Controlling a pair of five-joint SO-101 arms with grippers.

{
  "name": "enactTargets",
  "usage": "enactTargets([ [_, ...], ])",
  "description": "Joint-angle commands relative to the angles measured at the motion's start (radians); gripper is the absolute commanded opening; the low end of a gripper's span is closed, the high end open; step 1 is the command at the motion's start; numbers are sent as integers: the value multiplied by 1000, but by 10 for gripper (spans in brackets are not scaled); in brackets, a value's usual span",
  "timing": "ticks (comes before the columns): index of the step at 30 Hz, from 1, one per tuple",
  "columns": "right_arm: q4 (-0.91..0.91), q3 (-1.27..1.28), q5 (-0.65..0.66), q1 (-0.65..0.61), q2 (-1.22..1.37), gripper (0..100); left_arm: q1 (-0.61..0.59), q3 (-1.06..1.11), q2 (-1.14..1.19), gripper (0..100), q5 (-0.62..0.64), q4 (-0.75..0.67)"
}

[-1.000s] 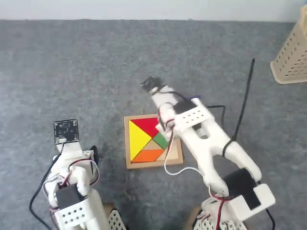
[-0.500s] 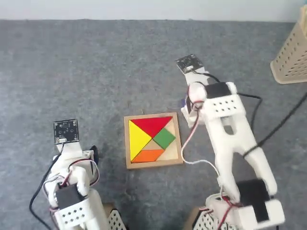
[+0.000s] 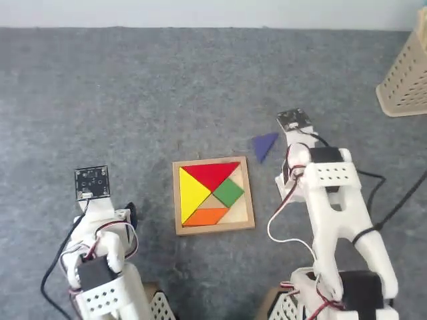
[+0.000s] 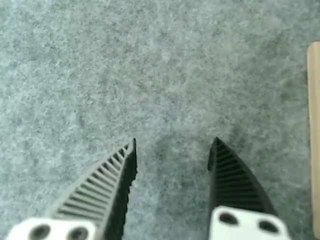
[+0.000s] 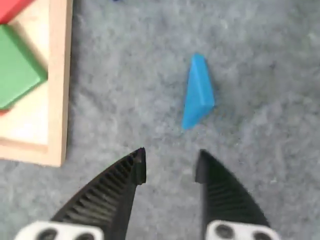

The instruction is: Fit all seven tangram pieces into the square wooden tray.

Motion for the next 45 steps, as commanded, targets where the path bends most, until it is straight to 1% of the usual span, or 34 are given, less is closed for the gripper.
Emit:
enactTargets([
  [1, -58, -6, 9, 25, -54, 199, 6, -5, -12, 225, 9, 3],
  [5, -120, -5, 11, 58, -51, 199, 6, -5, -12, 225, 9, 3],
  [10, -136, -3, 11, 54, -44, 199, 6, -5, -12, 225, 9, 3],
  [16, -231, -9, 12, 64, 108, 199, 6, -5, -12, 225, 9, 3],
  [19, -263, -11, 12, 61, 142, 199, 6, -5, -12, 225, 9, 3],
  [39, -308, 3, 12, 59, 154, 198, 6, -5, -12, 225, 9, 3],
  [45, -348, 8, 17, 62, 223, 197, 6, -5, -12, 225, 9, 3],
])
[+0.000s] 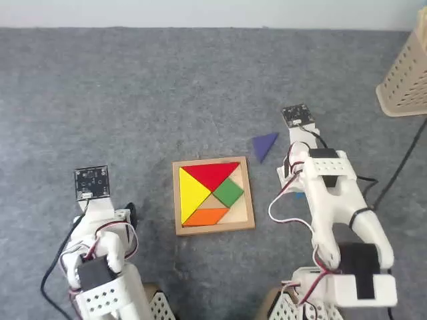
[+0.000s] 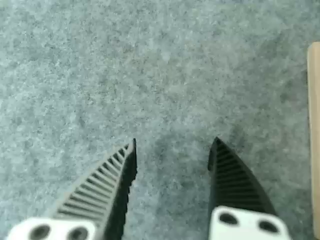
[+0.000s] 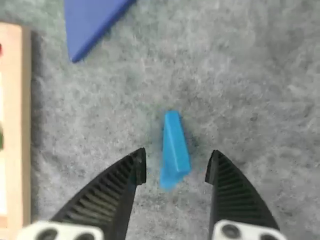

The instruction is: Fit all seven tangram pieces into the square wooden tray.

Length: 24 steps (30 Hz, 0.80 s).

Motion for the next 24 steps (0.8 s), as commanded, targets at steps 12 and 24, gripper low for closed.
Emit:
enactTargets([
  [12, -15, -11, 11, 18, 4, 7, 6, -5, -12, 225, 9, 3],
  [24, 174, -269, -52, -202, -191, 9, 6, -5, -12, 225, 9, 3],
])
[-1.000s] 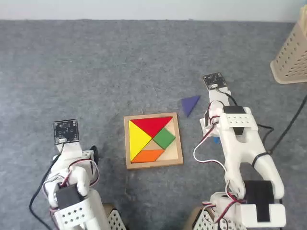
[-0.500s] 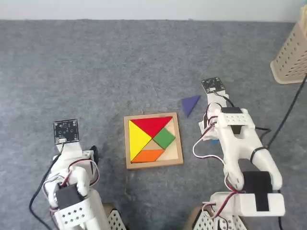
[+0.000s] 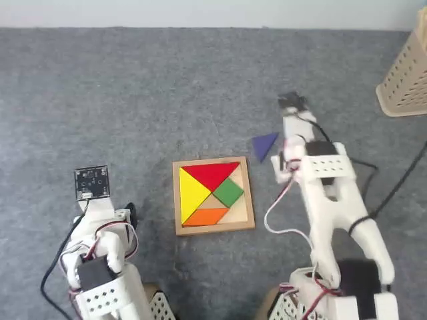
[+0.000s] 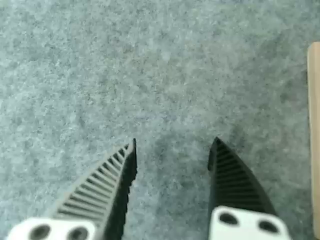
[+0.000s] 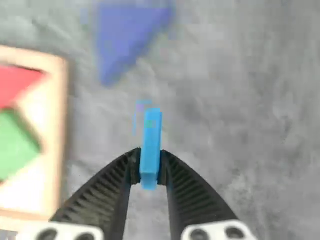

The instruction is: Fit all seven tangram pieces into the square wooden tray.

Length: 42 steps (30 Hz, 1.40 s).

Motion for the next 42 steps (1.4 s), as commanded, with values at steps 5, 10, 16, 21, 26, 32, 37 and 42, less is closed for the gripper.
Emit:
enactTargets([
  [5, 54, -295, -84, -211, 111, 8, 6, -5, -12, 225, 9, 3],
  [10, 53, -351, -94, -234, 297, 7, 6, -5, -12, 225, 9, 3],
  [16, 54, -350, -94, -237, 352, 7, 6, -5, -12, 225, 9, 3],
  [21, 53, -338, -94, -257, 355, 9, 6, -5, -12, 225, 9, 3],
  [26, 53, -305, -94, -282, 355, 9, 6, -5, -12, 225, 9, 3],
  [32, 74, -301, -176, -278, 355, 10, 6, -5, -12, 225, 9, 3],
  [37, 99, -301, -218, -280, 355, 10, 6, -5, -12, 225, 9, 3],
  [42, 111, -299, -229, -282, 355, 8, 6, -5, -12, 225, 9, 3],
])
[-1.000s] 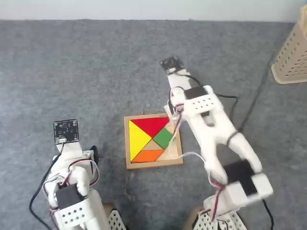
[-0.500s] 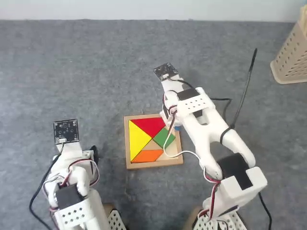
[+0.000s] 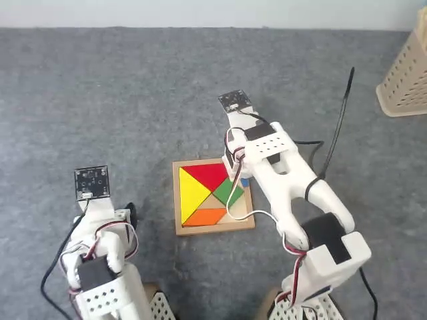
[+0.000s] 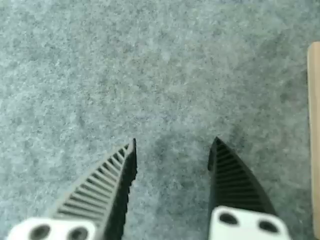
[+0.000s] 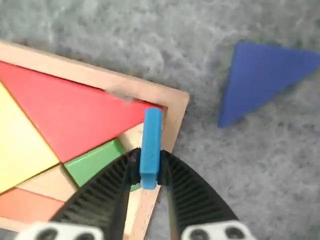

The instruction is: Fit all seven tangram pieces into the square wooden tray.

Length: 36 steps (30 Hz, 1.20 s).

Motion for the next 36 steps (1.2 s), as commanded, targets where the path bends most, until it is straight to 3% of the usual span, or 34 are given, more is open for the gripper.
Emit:
enactTargets([
  [1, 15, -9, -15, -7, -18, 8, 6, -5, -12, 225, 9, 3],
  [15, -8, 12, -17, -7, -16, 7, 6, -5, -12, 225, 9, 3],
  [20, -53, 37, -112, 21, -16, 7, 6, -5, -12, 225, 9, 3],
  [32, -71, 44, -109, 25, -18, 12, 6, -5, -12, 225, 9, 3],
  [36, -65, 44, -109, 25, -21, 88, 6, -5, -12, 225, 9, 3],
])
